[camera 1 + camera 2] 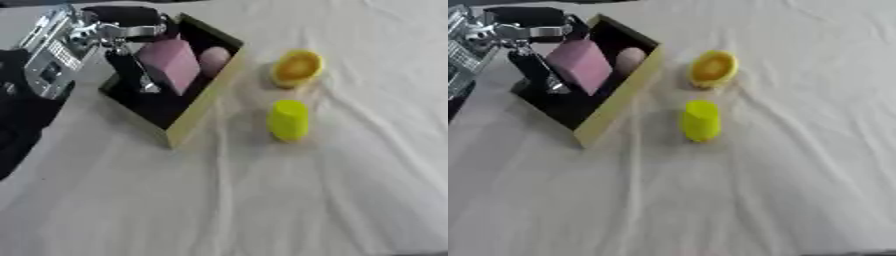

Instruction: Pick up objects on the table and place them in the box.

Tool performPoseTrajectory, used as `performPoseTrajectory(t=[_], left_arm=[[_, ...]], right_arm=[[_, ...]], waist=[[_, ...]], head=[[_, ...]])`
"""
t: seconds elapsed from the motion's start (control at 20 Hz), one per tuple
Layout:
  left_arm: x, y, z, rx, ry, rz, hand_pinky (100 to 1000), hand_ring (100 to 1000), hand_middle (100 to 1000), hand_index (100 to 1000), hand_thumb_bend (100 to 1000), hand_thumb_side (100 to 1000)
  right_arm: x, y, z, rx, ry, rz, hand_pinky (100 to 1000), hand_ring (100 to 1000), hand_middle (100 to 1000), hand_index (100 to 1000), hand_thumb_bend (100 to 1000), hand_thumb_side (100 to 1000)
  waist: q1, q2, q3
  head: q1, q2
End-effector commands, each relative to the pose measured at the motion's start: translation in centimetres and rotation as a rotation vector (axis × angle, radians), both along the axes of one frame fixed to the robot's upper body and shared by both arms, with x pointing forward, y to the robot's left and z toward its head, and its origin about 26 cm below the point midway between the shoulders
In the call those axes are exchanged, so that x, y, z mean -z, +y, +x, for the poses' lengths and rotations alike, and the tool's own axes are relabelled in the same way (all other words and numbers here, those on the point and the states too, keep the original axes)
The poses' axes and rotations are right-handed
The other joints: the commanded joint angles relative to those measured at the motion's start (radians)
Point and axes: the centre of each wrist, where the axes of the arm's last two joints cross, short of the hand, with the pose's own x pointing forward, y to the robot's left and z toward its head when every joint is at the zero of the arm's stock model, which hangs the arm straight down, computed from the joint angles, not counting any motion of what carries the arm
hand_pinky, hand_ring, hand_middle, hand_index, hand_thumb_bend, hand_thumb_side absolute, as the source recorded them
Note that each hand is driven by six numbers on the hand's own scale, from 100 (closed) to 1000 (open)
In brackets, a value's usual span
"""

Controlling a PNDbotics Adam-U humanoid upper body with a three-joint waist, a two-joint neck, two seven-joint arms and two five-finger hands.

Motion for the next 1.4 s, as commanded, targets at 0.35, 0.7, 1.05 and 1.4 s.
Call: performPoseTrajectory(t=[0.35, 0.7, 1.05, 1.4], left_arm=[[-0.3, 0.9, 0.8, -0.072, -0.092, 0.093, 864, 850, 797, 907, 652, 167], [-1.3, 1.3, 0.5, -0.071, -0.152, 0.036, 867, 879, 825, 932, 656, 282], [-6.1, 1.2, -3.8, 0.017, -0.355, -0.203, 820, 809, 766, 899, 389, 262], [-8.7, 3.9, -10.7, 0.074, -0.635, -0.645, 782, 770, 747, 914, 240, 360]], right_arm=[[-0.7, 0.0, -0.4, -0.002, -0.020, -0.013, 910, 923, 739, 911, 100, 660], [-0.7, 0.0, -0.4, 0.001, -0.020, -0.014, 910, 923, 739, 911, 100, 661], [-0.8, -0.2, -0.5, 0.010, -0.028, -0.021, 908, 921, 740, 910, 100, 660], [-1.4, -0.6, -0.7, 0.052, -0.053, -0.134, 898, 916, 747, 909, 100, 644]], waist=[[-0.002, -0.022, -0.001], [-0.002, -0.025, 0.002], [-0.004, -0.027, 0.010], [-0.011, -0.023, 0.018]], head=[[0.007, 0.002], [0.006, 0.003], [-0.009, 0.002], [-0.030, -0.004]])
